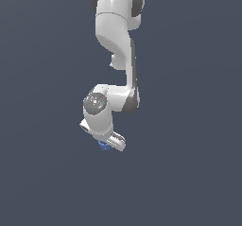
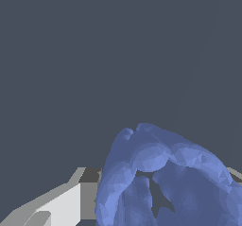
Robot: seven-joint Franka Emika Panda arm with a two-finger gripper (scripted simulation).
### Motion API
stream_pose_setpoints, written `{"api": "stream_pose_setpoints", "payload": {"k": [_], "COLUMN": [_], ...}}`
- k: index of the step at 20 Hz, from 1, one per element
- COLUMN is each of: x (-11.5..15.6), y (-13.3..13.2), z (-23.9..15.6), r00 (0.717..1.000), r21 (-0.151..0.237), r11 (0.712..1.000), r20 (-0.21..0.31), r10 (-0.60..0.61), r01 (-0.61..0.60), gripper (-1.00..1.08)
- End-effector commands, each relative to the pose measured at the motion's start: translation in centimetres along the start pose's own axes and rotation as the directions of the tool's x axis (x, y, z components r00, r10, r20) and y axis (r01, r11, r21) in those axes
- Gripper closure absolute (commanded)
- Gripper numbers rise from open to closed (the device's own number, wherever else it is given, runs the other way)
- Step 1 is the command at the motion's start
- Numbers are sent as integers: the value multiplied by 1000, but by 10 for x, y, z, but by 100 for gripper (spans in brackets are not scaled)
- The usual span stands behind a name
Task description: Pick up the object and move it to a goal position.
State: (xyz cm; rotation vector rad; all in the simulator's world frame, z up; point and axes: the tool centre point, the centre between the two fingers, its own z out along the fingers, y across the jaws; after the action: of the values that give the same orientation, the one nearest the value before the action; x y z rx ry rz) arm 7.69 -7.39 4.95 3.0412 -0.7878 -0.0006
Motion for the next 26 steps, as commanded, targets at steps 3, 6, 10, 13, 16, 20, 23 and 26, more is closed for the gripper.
{"api": "stream_pose_setpoints", "payload": {"k": [3,6,10,13,16,20,23,26], "x": [-1,-2,-5,-9,-13,-21,-27,-33], "y": [2,7,17,28,43,67,87,107], "z": [-3,-10,-25,-41,-62,-97,-125,-156], "r00": [1000,1000,1000,1000,1000,1000,1000,1000], "r21": [0,0,0,0,1,2,2,2], "r11": [1000,1000,1000,1000,1000,1000,1000,1000], "r20": [0,0,0,0,0,0,1,1], "r10": [0,0,0,0,0,1,1,1], "r01": [0,0,0,0,0,-1,-1,-1], "gripper": [108,108,108,108,108,108,108,108]}}
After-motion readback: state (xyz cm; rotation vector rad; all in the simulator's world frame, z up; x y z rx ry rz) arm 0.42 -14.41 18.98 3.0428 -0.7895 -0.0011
